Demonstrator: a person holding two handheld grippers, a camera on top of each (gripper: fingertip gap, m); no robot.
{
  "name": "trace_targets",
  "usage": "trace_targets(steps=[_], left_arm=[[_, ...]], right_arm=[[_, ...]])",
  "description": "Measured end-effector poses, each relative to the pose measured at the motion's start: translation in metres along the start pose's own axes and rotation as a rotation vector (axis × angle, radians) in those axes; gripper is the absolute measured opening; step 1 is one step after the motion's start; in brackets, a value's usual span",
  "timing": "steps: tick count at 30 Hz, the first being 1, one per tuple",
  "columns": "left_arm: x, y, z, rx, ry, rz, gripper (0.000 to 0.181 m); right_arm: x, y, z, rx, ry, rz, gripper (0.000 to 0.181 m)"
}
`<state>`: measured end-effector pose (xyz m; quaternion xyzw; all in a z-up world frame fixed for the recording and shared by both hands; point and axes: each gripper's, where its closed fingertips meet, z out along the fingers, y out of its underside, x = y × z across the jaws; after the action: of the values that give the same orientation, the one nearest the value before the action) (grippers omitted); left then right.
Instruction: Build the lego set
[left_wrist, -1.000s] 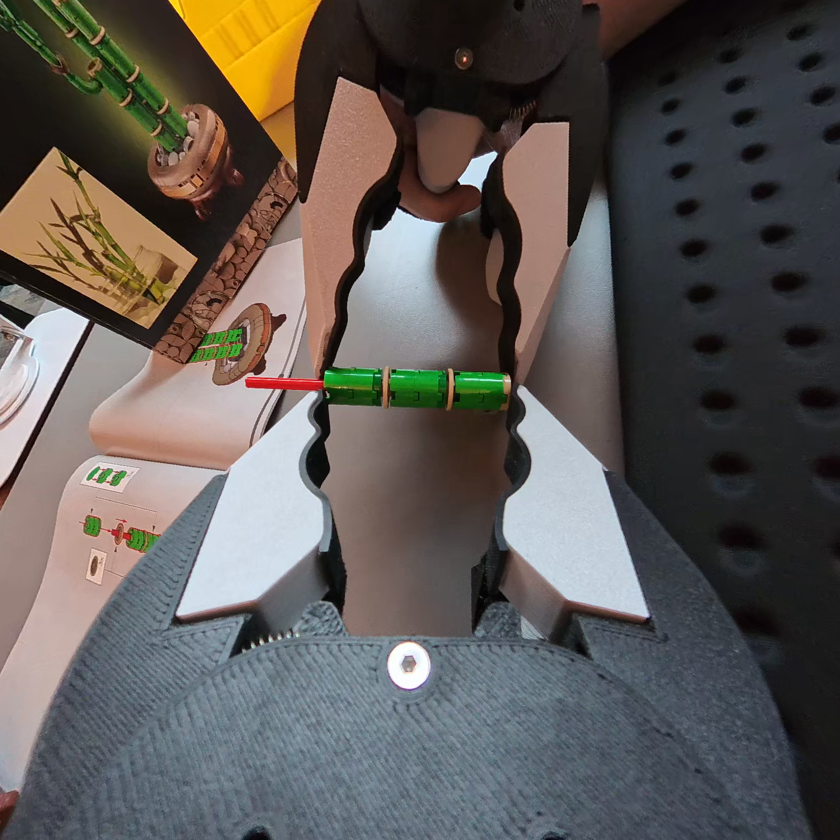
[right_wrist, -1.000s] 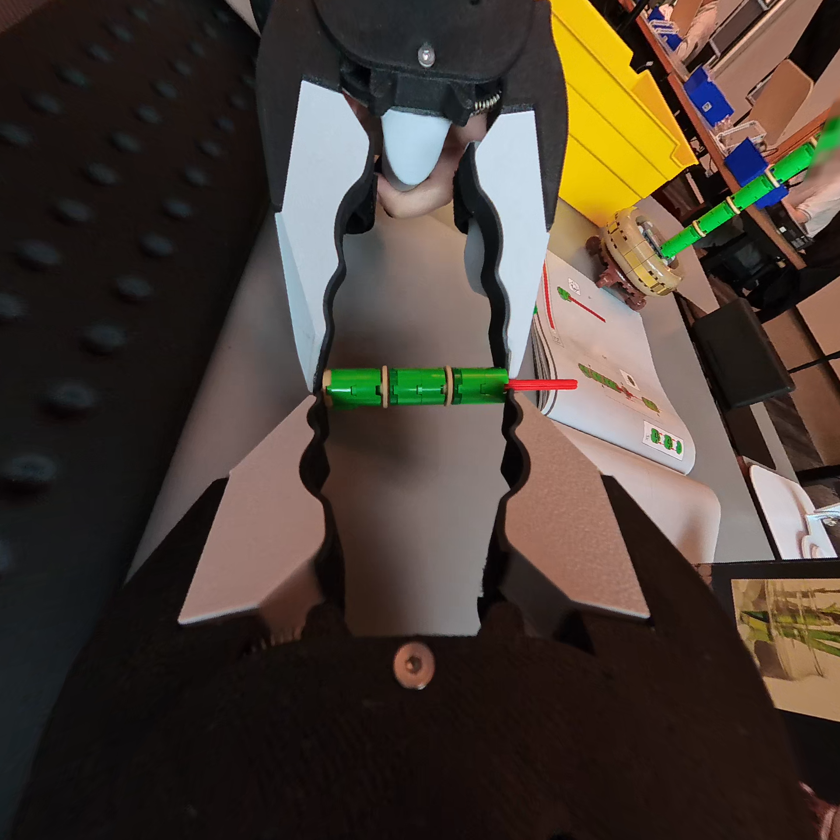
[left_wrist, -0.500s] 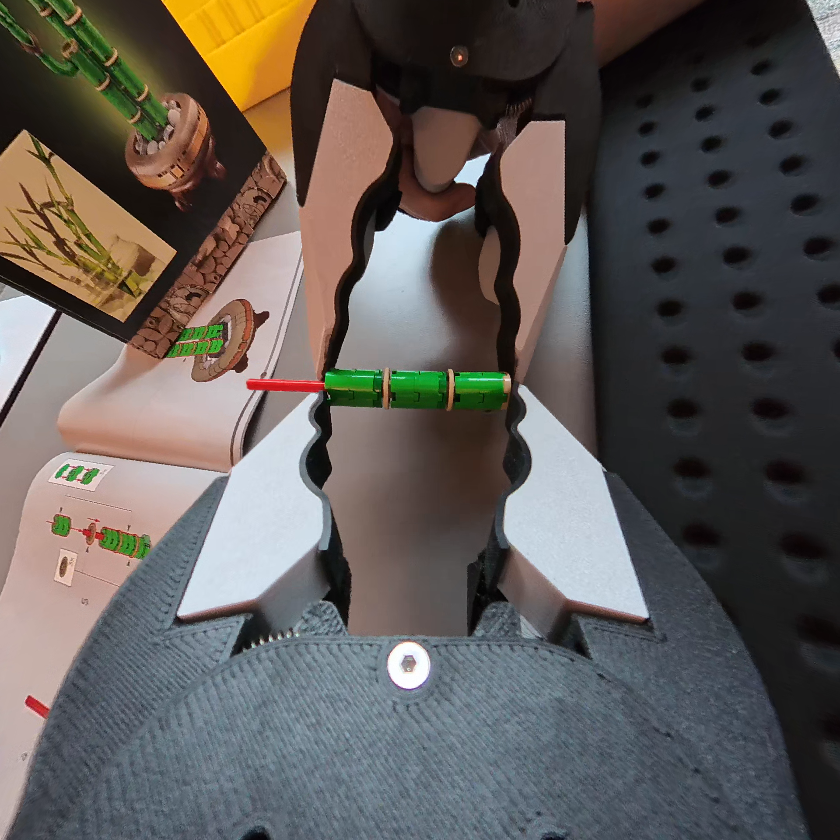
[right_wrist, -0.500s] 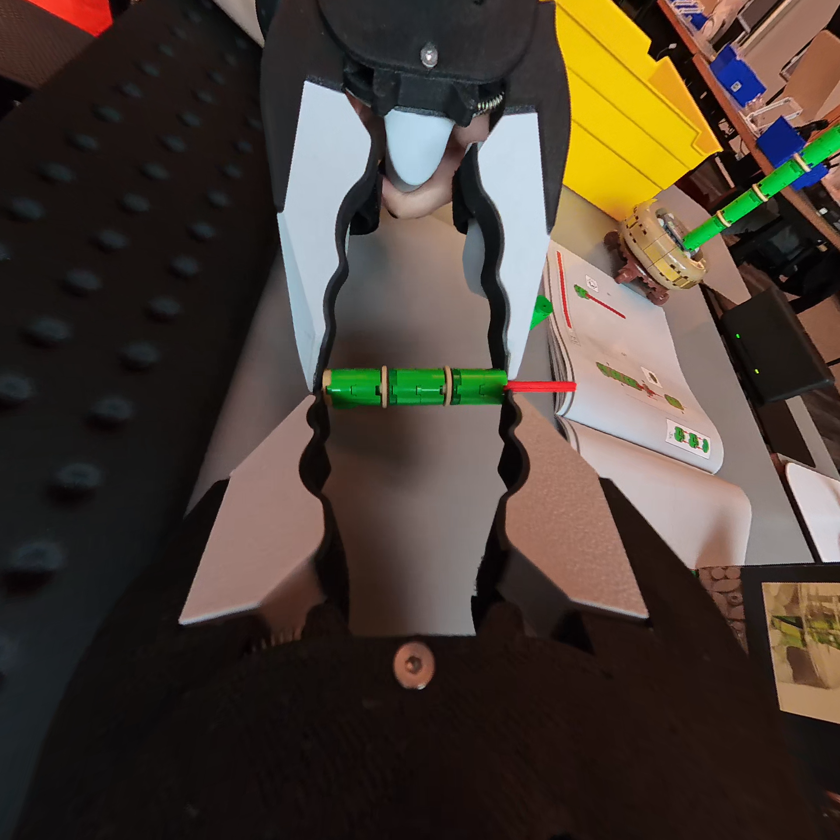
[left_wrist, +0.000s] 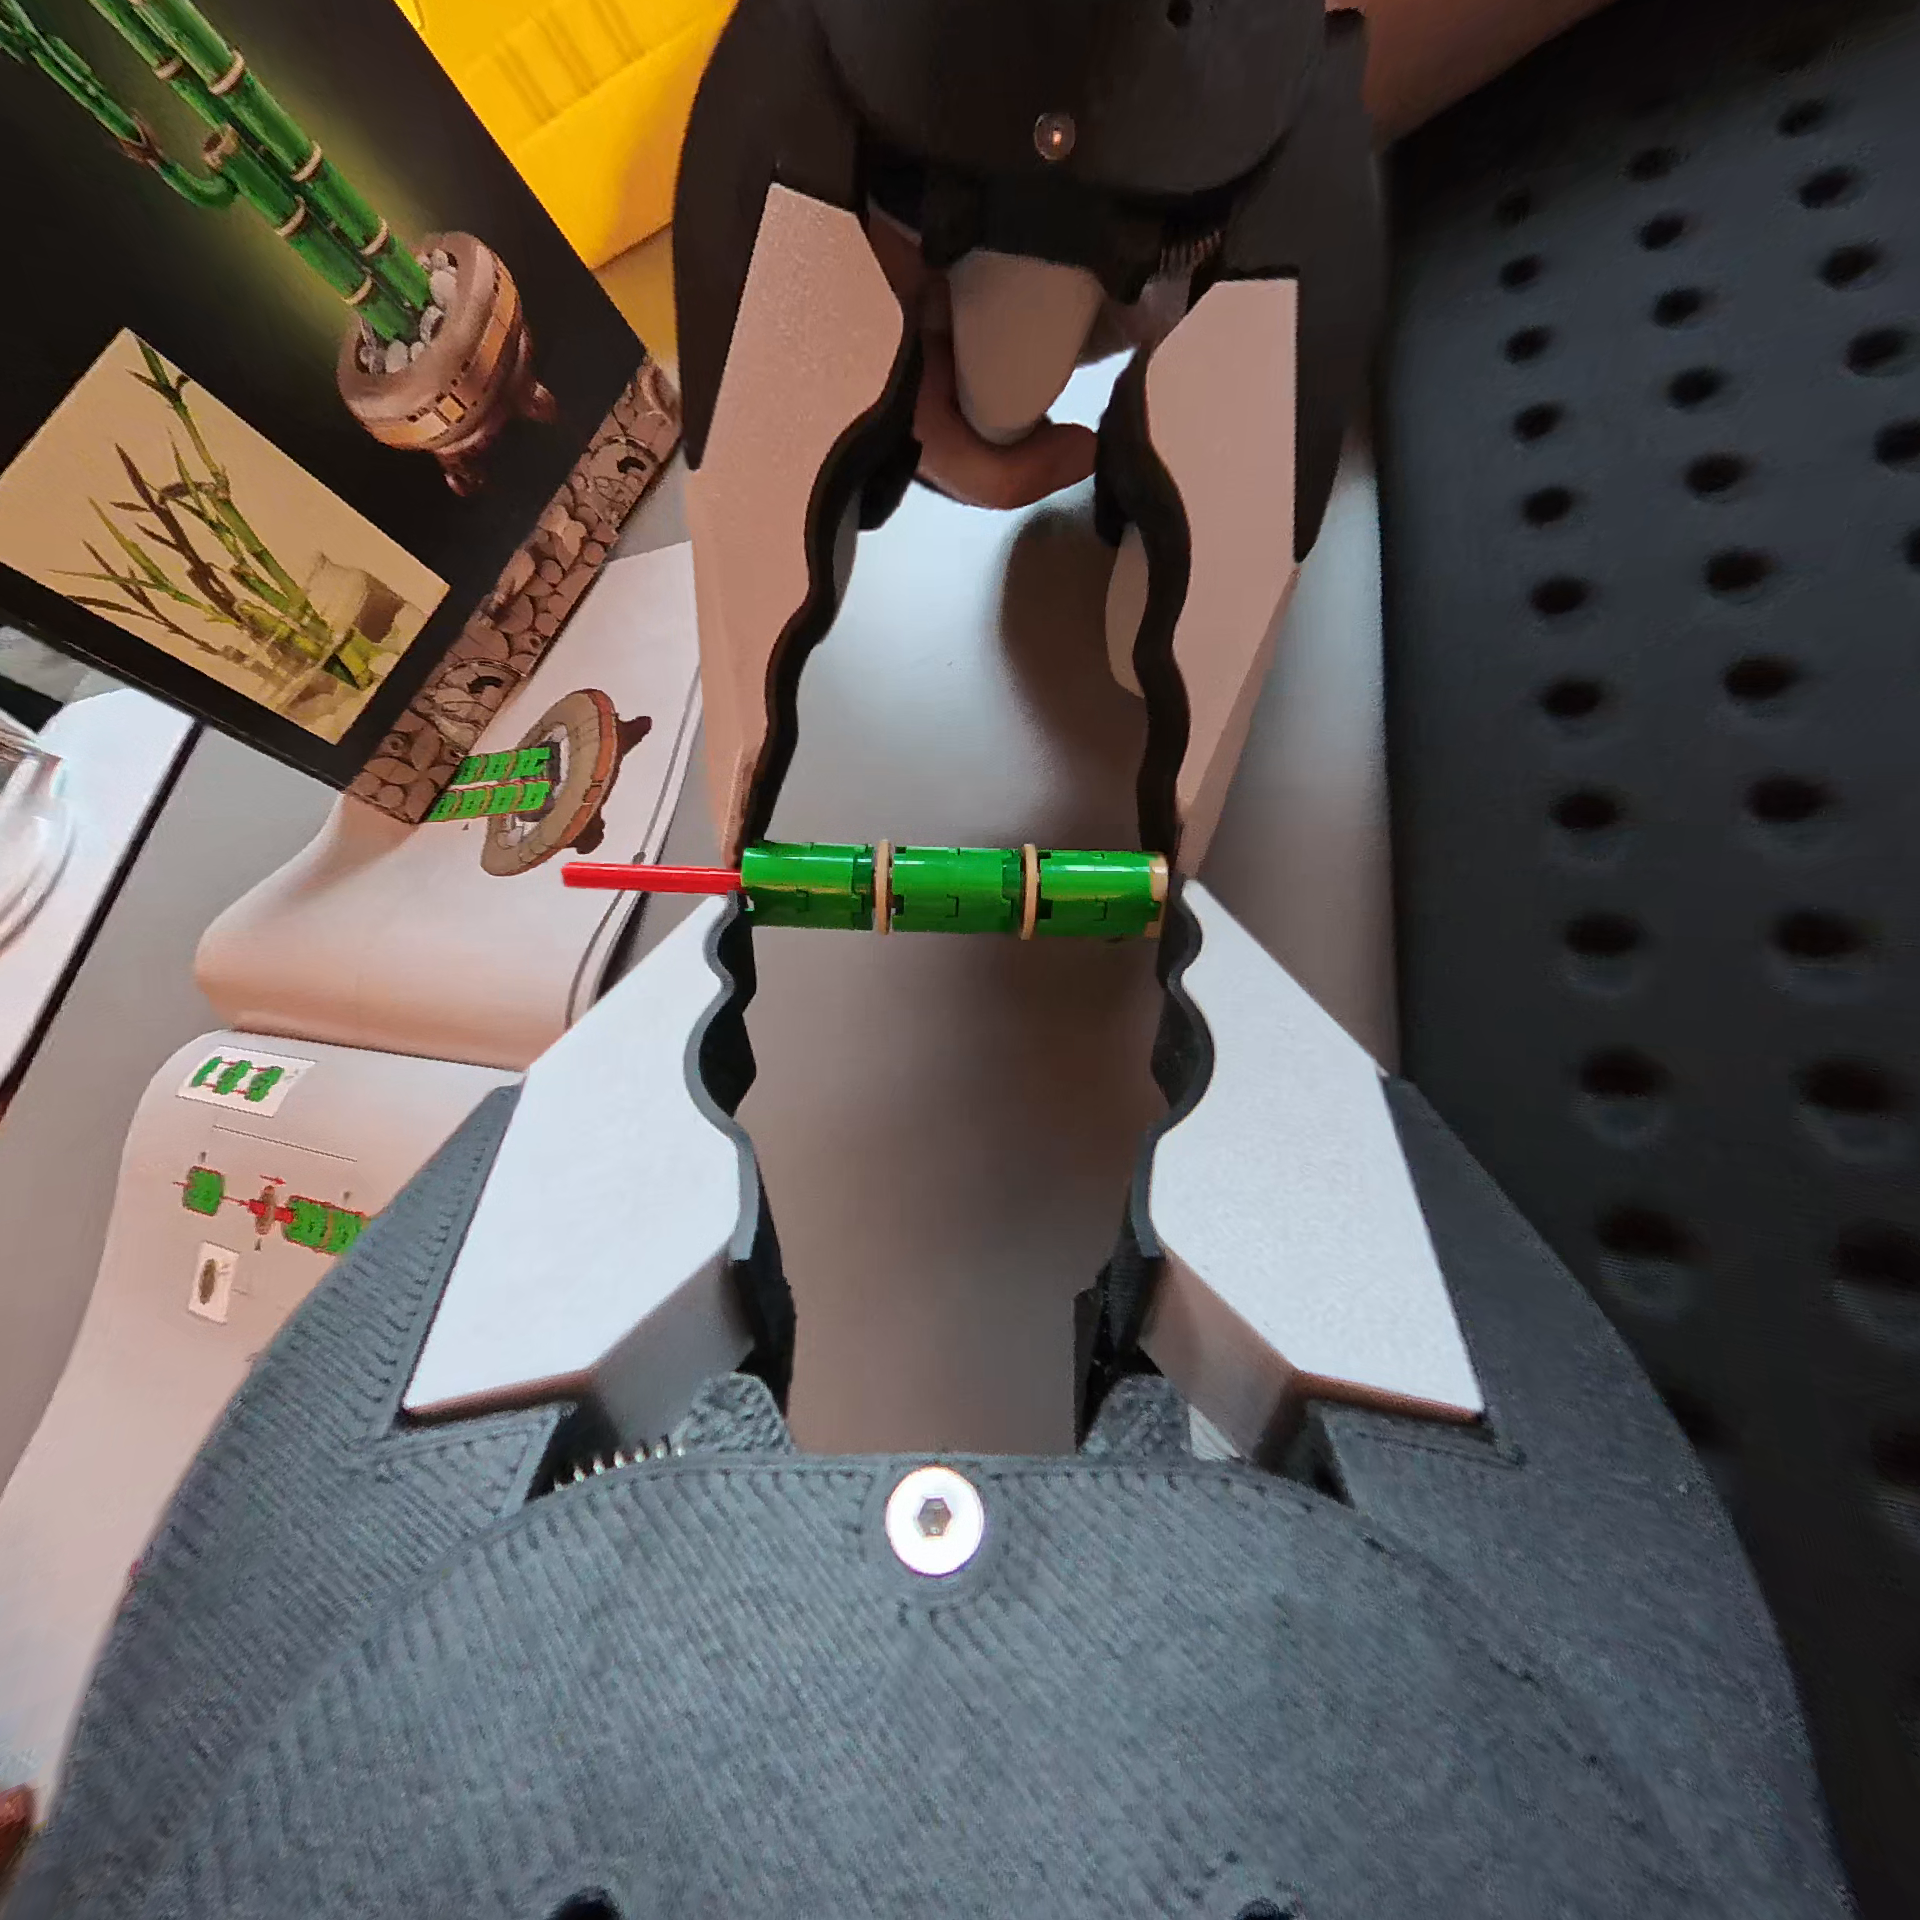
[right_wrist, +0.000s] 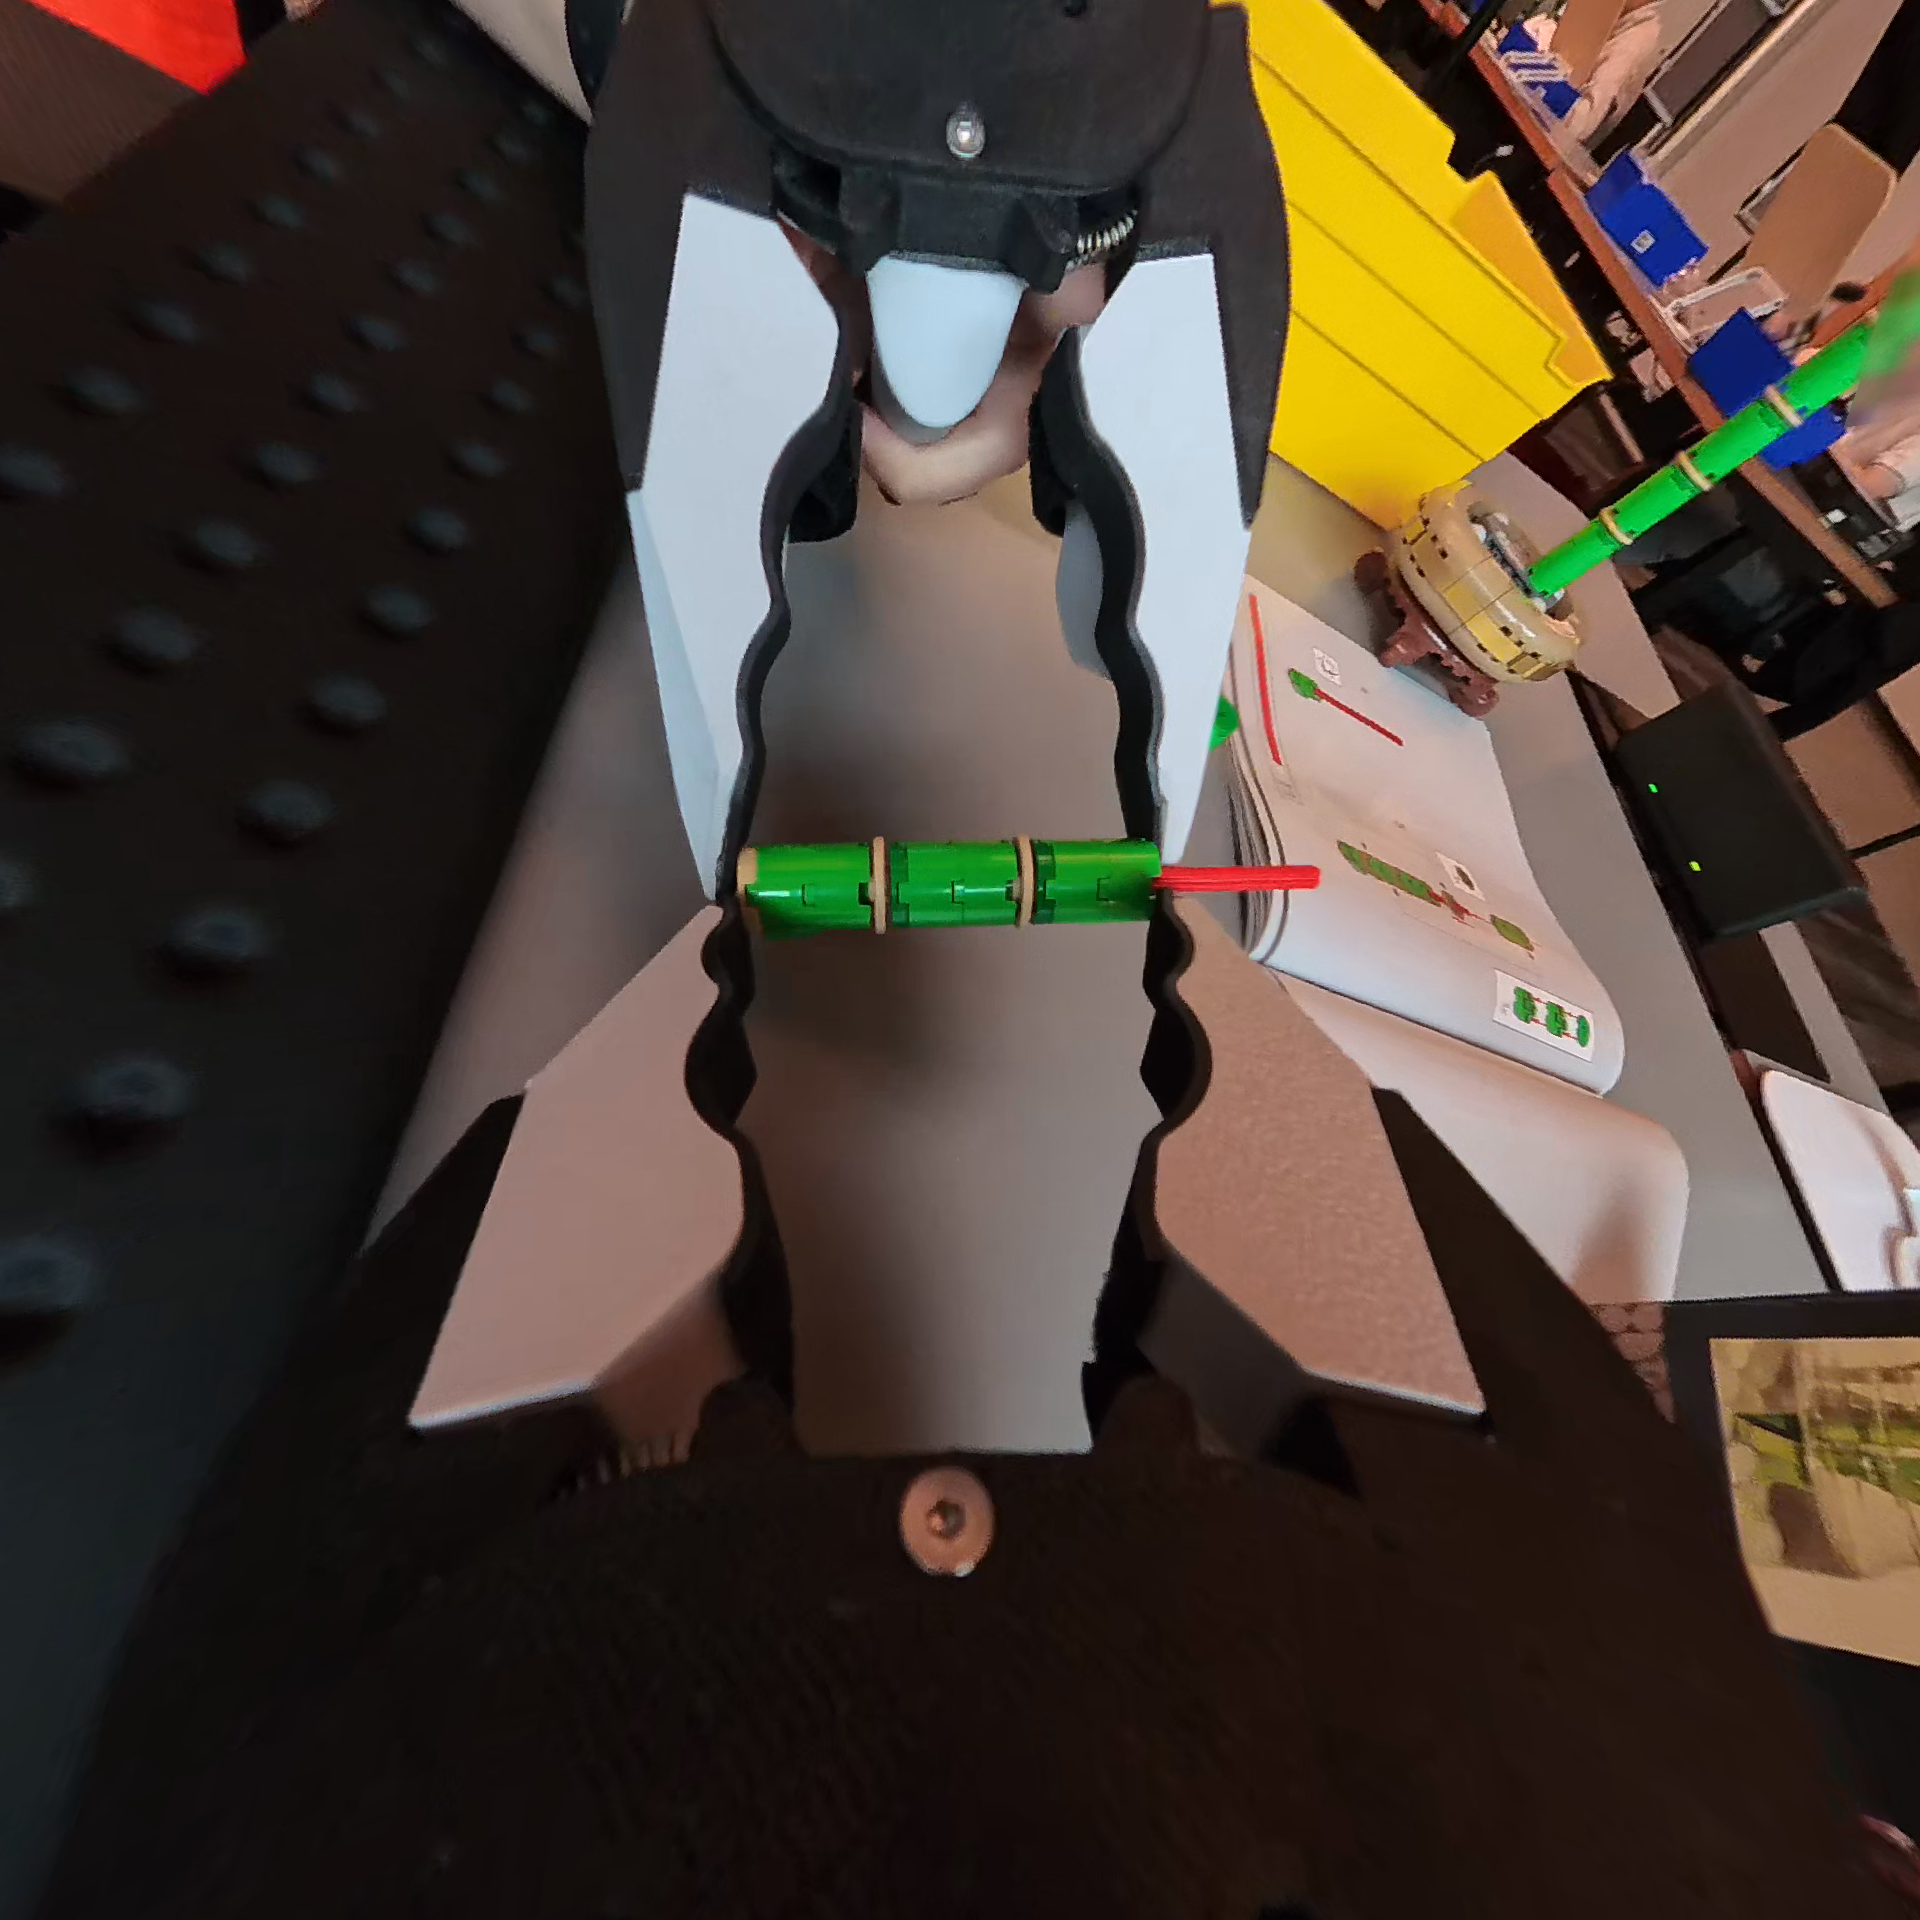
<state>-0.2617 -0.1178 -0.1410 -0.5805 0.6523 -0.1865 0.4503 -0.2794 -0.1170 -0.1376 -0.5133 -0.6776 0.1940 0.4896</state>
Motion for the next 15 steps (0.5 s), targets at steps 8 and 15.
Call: trace_targets(steps=[8, 15], left_arm=[[0.002, -0.001, -0.001, -0.007, 0.023, -0.052, 0.078], [0.002, -0.014, -0.014, 0.072, 0.069, -0.090, 0.080]], right_arm=[[-0.002, 0.000, 0.000, 0.027, -0.040, 0.073, 0.076], [-0.002, -0.018, -0.013, 0.157, -0.117, 0.134, 0.076]])
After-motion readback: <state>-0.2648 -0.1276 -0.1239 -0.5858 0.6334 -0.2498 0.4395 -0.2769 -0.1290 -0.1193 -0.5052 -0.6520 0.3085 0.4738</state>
